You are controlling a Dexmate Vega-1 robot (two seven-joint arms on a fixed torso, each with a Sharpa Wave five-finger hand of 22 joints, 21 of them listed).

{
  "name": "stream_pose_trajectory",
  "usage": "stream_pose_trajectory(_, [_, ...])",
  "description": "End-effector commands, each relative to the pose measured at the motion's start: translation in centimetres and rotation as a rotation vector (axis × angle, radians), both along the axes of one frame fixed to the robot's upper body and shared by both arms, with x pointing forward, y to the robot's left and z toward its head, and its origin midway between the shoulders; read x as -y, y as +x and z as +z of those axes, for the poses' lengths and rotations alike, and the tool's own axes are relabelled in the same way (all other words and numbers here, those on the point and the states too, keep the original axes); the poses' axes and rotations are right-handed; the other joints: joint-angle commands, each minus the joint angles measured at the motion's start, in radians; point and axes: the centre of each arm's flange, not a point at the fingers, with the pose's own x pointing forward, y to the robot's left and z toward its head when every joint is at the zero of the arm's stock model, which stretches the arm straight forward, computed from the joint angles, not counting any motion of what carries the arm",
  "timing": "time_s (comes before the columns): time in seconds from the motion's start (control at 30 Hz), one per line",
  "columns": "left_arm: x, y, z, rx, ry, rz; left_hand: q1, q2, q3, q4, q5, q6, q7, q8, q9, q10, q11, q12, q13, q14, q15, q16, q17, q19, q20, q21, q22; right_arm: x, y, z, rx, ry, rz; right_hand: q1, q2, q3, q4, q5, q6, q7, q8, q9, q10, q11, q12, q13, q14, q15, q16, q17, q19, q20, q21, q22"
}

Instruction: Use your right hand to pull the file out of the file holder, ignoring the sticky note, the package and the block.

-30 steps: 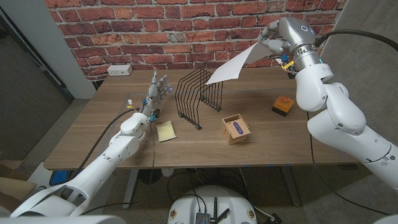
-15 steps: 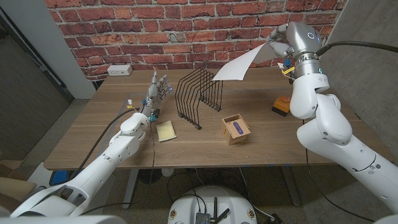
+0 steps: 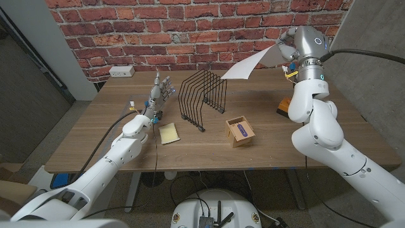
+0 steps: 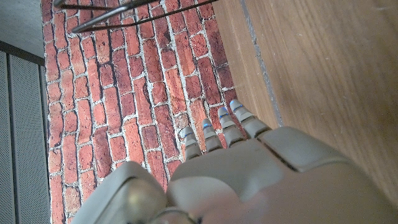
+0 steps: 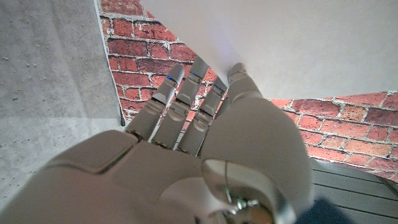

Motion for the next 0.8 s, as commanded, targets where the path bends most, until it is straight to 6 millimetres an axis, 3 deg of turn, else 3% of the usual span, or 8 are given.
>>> stream_pose_trajectory(0.03, [0.0, 0.0, 0.0, 0.000, 0.000, 0.000, 0.001, 0.011, -0.002, 0.003, 0.007, 0.004, -0.006, 0.007, 0.004, 0.002, -0.007, 0.007, 0.005, 0.006, -0.004, 0.006, 0.003, 0.006, 0.002, 0.009, 0.006, -0.1, 1.3, -0.5, 0.002, 0.059, -0.061, -0.012, -0.005, 0.005, 0.000, -0.001, -0.003, 0.001, -0.007, 0.001, -0.004, 0.000, 0.003, 0.002, -0.005, -0.070, -0.005, 0.002, 0.008, -0.137, 0.000, 0.002])
stream_pose_trajectory(0.8, [0.0, 0.0, 0.0, 0.000, 0.000, 0.000, 0.001, 0.011, -0.003, 0.003, 0.007, 0.005, -0.005, 0.007, 0.004, -0.001, -0.008, 0.006, 0.005, 0.006, -0.004, 0.006, 0.003, 0.006, 0.001, 0.008, 0.006, -0.1, 5.1, -1.4, -0.029, 0.144, -0.144, -0.023, -0.006, 0.005, -0.001, -0.001, 0.004, 0.006, -0.008, 0.001, -0.001, 0.000, 0.006, 0.006, 0.002, -0.070, -0.001, 0.005, 0.013, -0.137, -0.001, 0.002])
